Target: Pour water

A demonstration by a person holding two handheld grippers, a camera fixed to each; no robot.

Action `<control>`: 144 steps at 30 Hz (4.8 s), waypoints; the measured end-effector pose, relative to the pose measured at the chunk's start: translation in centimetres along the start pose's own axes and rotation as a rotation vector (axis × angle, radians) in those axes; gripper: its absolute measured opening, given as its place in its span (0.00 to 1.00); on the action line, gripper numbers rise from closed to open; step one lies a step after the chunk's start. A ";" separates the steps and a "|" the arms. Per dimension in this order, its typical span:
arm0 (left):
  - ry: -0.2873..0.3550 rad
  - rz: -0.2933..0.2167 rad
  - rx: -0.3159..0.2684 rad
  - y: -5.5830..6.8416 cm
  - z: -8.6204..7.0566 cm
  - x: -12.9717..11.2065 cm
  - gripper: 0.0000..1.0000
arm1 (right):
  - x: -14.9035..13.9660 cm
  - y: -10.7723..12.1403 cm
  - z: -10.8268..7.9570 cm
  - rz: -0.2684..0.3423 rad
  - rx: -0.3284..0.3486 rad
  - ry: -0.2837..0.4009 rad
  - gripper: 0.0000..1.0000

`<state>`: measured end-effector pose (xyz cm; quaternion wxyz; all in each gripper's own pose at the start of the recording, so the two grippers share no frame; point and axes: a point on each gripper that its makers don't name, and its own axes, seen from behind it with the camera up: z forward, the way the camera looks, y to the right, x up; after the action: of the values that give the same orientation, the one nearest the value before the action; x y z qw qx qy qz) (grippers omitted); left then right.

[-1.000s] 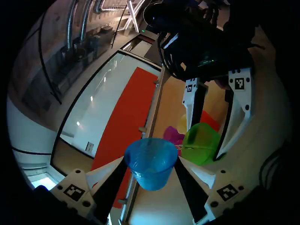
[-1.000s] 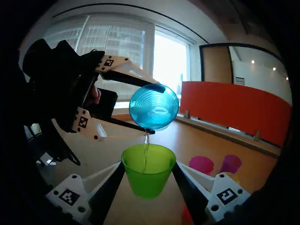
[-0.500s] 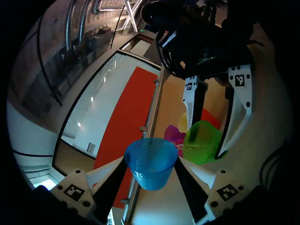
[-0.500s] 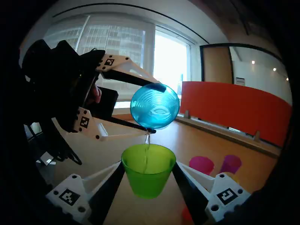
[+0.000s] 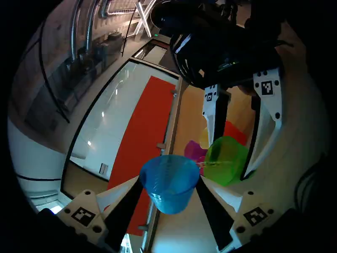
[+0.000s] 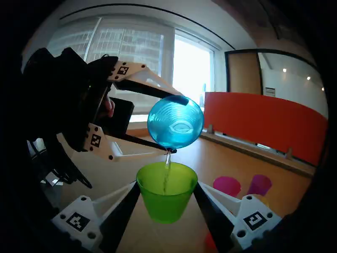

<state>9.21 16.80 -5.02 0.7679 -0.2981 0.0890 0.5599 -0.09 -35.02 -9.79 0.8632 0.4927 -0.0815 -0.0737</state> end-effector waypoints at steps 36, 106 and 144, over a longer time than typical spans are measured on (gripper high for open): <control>0.010 0.068 0.017 -0.2 0.4 0.5 0.86 | 0.1 0.3 -0.3 -0.006 -0.007 0.004 0.91; 0.025 0.199 0.065 -1.1 -0.4 1.4 0.86 | 0.4 0.7 -0.3 -0.014 -0.017 0.012 0.91; 0.027 0.294 0.095 -1.9 -0.8 2.3 0.86 | 0.8 0.7 -0.2 -0.020 -0.022 0.016 0.91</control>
<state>11.89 17.88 -6.10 0.6897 -0.2529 0.1684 0.6573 0.73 -34.68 -9.17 0.8684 0.4846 -0.0687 -0.0792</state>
